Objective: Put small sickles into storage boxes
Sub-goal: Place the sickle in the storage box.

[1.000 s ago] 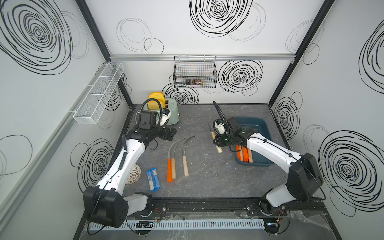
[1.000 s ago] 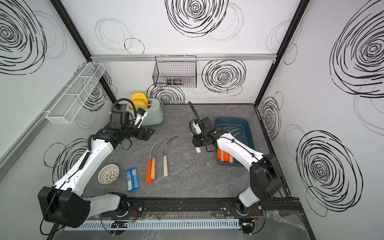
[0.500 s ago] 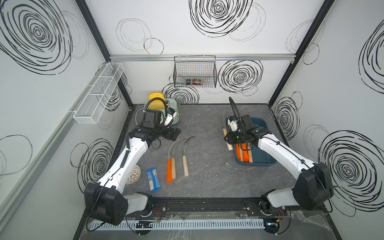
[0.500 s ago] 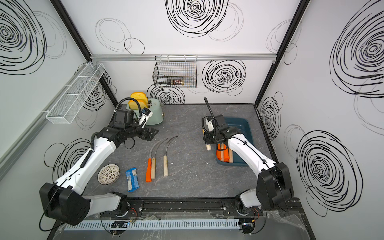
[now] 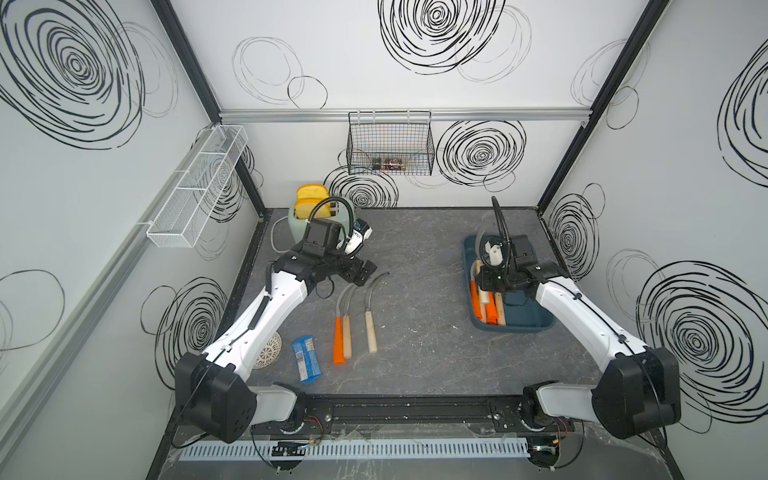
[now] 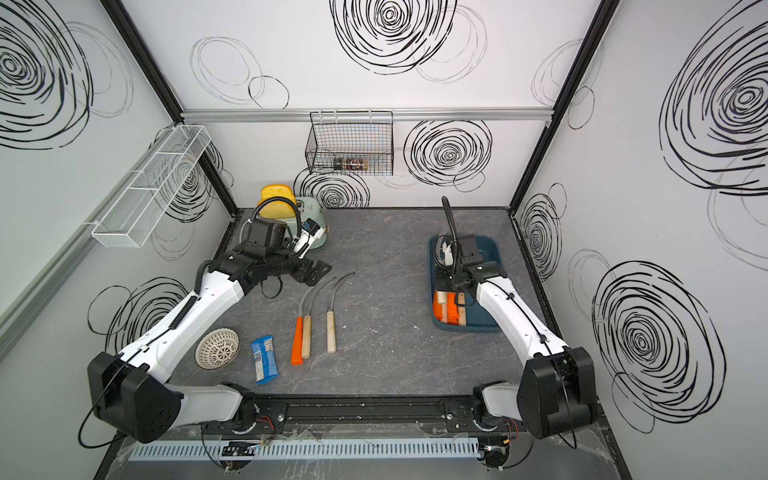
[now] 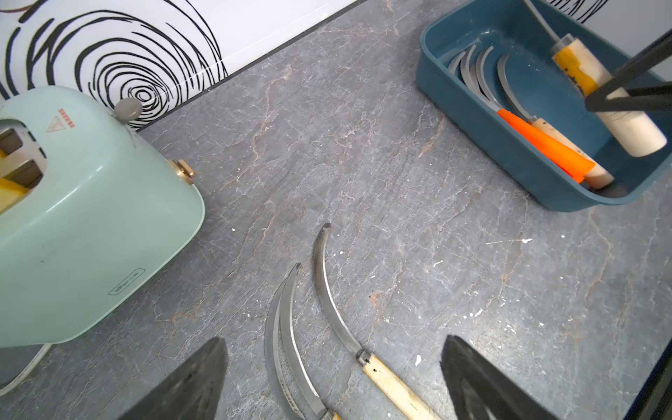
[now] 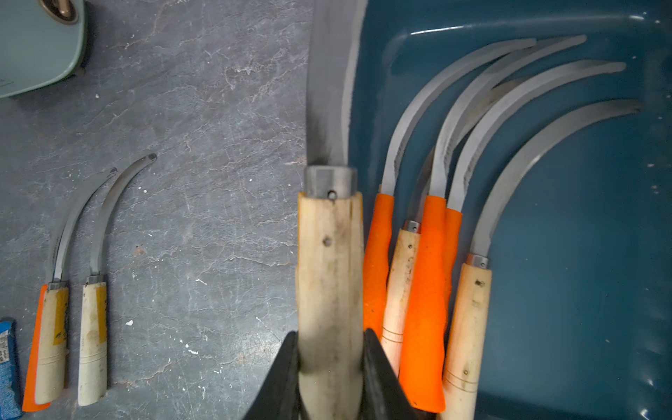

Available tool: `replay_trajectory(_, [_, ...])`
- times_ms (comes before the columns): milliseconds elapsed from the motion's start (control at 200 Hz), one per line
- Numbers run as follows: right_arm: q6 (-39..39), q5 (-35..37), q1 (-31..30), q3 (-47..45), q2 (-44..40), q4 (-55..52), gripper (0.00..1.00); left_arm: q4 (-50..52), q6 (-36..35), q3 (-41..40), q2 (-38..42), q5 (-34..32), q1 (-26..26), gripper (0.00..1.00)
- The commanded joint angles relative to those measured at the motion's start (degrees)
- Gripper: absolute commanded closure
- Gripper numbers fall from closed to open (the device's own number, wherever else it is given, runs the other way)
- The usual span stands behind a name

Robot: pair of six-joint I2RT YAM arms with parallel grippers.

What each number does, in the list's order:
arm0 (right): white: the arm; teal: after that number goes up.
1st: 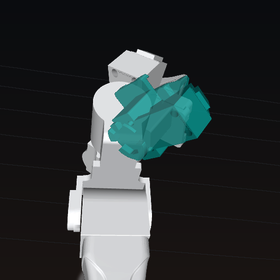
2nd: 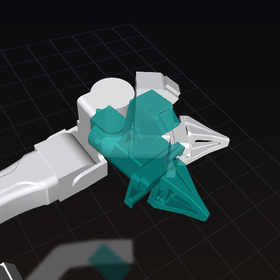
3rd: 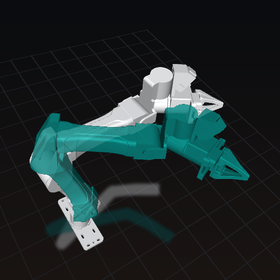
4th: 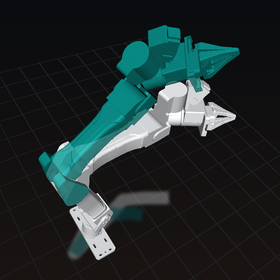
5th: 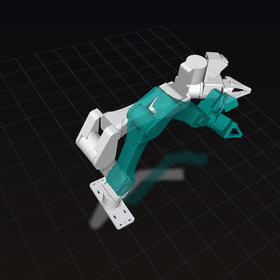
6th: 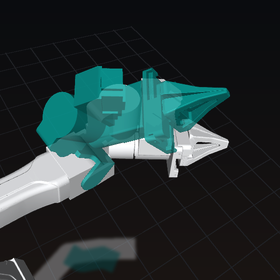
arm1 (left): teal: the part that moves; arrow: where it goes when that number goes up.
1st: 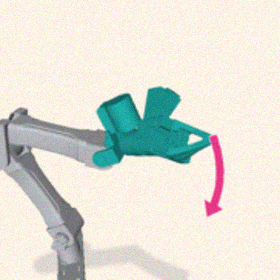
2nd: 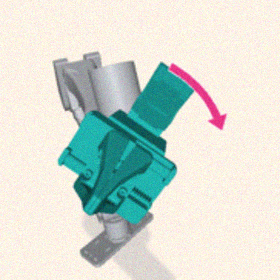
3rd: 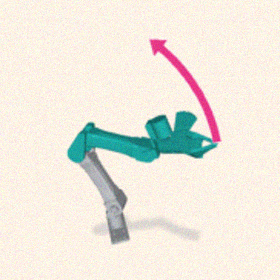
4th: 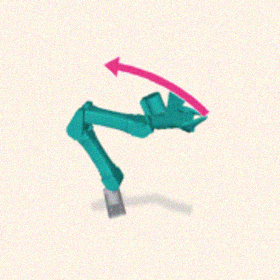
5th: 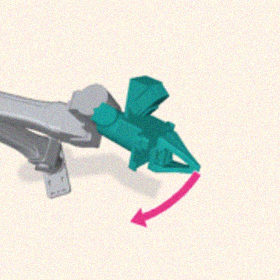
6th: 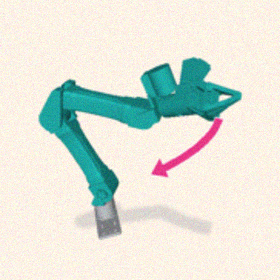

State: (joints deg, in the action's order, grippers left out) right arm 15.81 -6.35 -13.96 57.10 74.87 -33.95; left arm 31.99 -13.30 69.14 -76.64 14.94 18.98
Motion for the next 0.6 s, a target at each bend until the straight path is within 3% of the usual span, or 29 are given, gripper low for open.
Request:
replay_trajectory(0, [0.38,0.88,1.14,-0.83,-2.16,-0.35,1.0,-1.41,-0.8,1.96,-0.09,0.26,1.1,0.04])
replay_trajectory(595, [1.57,0.53,4.02,-5.1,0.35,2.75,1.0,-1.44,-0.67,1.19,2.52,1.41,1.58,0.04])
